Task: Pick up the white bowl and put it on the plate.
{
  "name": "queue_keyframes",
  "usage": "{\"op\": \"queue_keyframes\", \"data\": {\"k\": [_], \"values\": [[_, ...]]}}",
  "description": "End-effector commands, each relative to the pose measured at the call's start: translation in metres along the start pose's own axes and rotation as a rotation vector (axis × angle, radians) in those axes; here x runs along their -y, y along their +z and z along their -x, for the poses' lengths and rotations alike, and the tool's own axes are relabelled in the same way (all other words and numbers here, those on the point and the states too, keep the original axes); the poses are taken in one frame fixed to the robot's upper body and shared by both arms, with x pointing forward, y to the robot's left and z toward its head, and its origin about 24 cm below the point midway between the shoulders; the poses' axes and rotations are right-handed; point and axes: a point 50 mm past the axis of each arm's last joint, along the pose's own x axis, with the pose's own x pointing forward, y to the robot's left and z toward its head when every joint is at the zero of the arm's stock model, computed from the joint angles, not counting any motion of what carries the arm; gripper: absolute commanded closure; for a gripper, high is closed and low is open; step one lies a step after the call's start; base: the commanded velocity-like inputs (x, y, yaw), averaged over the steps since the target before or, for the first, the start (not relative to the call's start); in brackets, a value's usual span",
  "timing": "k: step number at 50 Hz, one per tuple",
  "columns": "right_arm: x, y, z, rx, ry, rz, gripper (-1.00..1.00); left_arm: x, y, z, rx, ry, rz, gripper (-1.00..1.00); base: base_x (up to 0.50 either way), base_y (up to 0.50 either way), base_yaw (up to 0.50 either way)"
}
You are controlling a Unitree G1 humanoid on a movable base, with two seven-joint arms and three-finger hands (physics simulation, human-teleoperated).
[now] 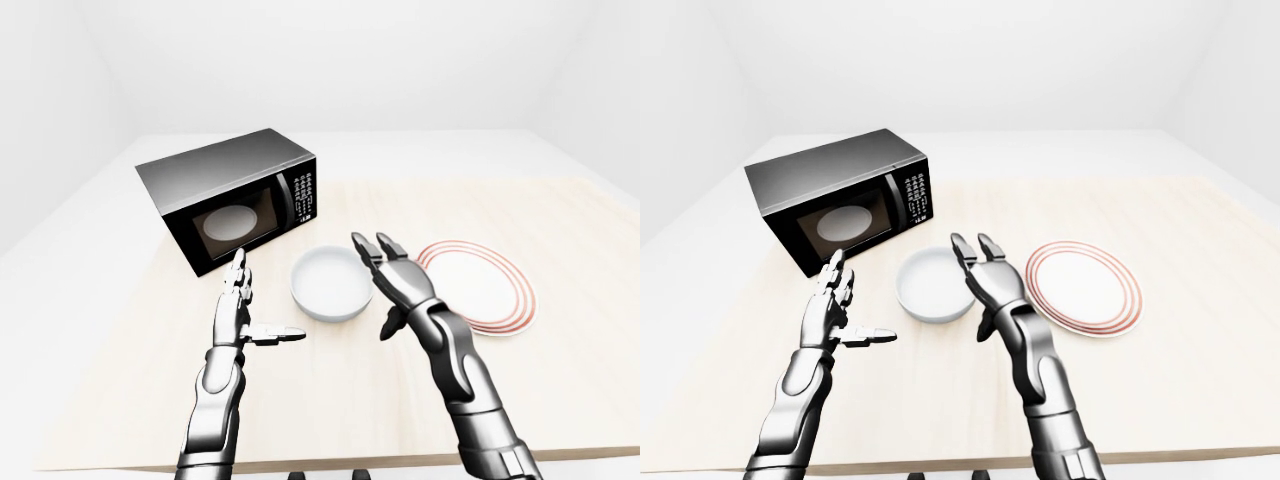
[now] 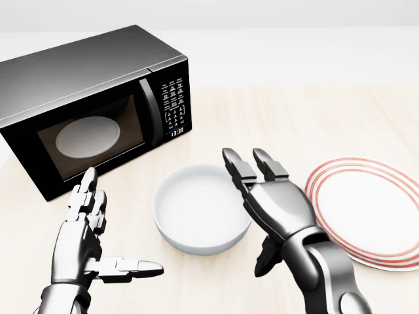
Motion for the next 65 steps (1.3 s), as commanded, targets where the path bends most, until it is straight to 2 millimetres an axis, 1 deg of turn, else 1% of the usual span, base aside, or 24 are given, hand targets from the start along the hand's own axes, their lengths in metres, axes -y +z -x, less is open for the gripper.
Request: {"op": "queue_keyframes", "data": {"k": [1, 10, 16, 17, 34, 48, 54, 59, 65], "values": [[0.005, 0.008, -0.001, 0.017, 0.070, 0.064, -1.00, 0.000, 0.000, 0.000, 0.000, 0.000, 0.000, -1.00, 0.00, 0.00, 0.00], [0.006, 0.012, -0.005, 0.032, 0.161, 0.071, -1.00, 0.000, 0.000, 0.000, 0.000, 0.000, 0.000, -1.00, 0.00, 0.00, 0.00], [0.001, 0.012, -0.009, 0.030, 0.229, 0.068, -1.00, 0.000, 0.000, 0.000, 0.000, 0.000, 0.000, -1.00, 0.00, 0.00, 0.00], [0.001, 0.014, -0.009, 0.040, 0.247, 0.060, -1.00, 0.000, 0.000, 0.000, 0.000, 0.000, 0.000, -1.00, 0.00, 0.00, 0.00], [-0.005, 0.022, -0.015, 0.051, 0.340, 0.094, -1.00, 0.000, 0.000, 0.000, 0.000, 0.000, 0.000, -1.00, 0.00, 0.00, 0.00], [-0.003, 0.027, -0.022, 0.058, 0.341, 0.113, -1.00, 0.000, 0.000, 0.000, 0.000, 0.000, 0.000, -1.00, 0.00, 0.00, 0.00], [-0.007, 0.026, -0.024, 0.053, 0.363, 0.112, -1.00, 0.000, 0.000, 0.000, 0.000, 0.000, 0.000, -1.00, 0.00, 0.00, 0.00], [-0.003, 0.028, -0.027, 0.061, 0.352, 0.111, -1.00, 0.000, 0.000, 0.000, 0.000, 0.000, 0.000, -1.00, 0.00, 0.00, 0.00], [-0.004, 0.028, -0.030, 0.059, 0.361, 0.122, -1.00, 0.000, 0.000, 0.000, 0.000, 0.000, 0.000, -1.00, 0.00, 0.00, 0.00]]}}
